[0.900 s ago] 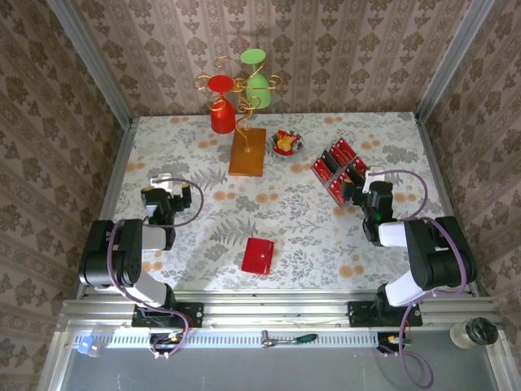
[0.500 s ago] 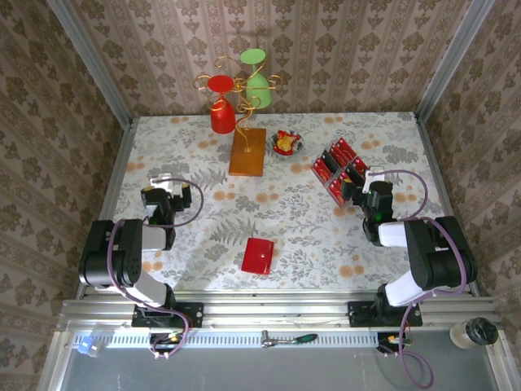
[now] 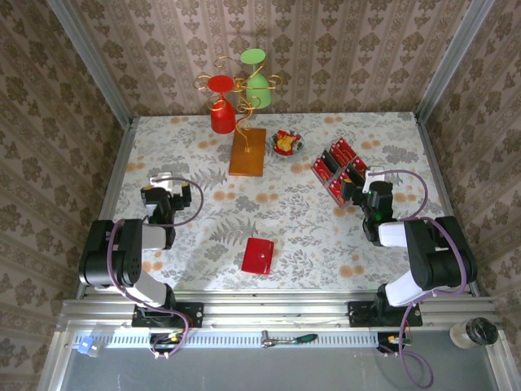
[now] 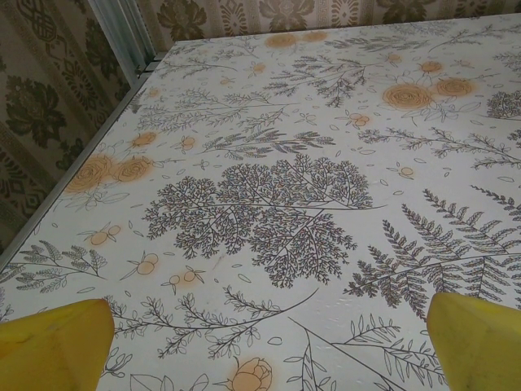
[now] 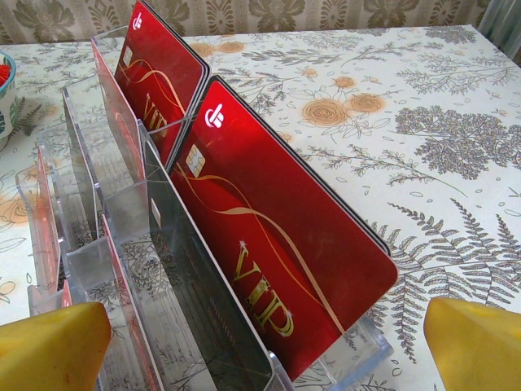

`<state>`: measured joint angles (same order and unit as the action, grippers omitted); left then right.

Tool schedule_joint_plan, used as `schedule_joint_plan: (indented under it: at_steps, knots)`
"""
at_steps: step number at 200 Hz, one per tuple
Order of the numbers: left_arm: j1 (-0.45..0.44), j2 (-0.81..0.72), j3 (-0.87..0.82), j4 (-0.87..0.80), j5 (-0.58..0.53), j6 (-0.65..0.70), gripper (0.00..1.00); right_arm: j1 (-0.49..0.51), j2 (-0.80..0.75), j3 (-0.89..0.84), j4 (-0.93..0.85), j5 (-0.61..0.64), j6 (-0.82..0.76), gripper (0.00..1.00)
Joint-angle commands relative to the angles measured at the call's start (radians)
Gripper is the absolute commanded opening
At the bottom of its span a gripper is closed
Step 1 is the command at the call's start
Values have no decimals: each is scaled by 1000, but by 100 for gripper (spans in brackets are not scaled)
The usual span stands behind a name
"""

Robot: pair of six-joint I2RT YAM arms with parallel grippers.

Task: Put the credit cards into the card holder
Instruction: Pick up the card holder from the center of the table.

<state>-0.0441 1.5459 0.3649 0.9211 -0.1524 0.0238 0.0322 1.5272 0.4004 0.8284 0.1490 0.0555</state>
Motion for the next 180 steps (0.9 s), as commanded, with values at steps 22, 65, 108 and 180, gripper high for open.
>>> schedule_joint_plan:
  at_steps: [22,65,108,180]
  knots:
    - [5,12,16,24,15,28,100,-4,2,1,35,-14,-5,100]
    - [-6,-23,-2,31,-26,24,100,-5,-82,0,-29,-7,-2,100]
    - [-13,-88,-1,-28,-69,21,100,-5,-274,4,-184,7,8,100]
    - [-54,-296,94,-293,-203,-21,100,-15,-632,149,-752,186,411,100]
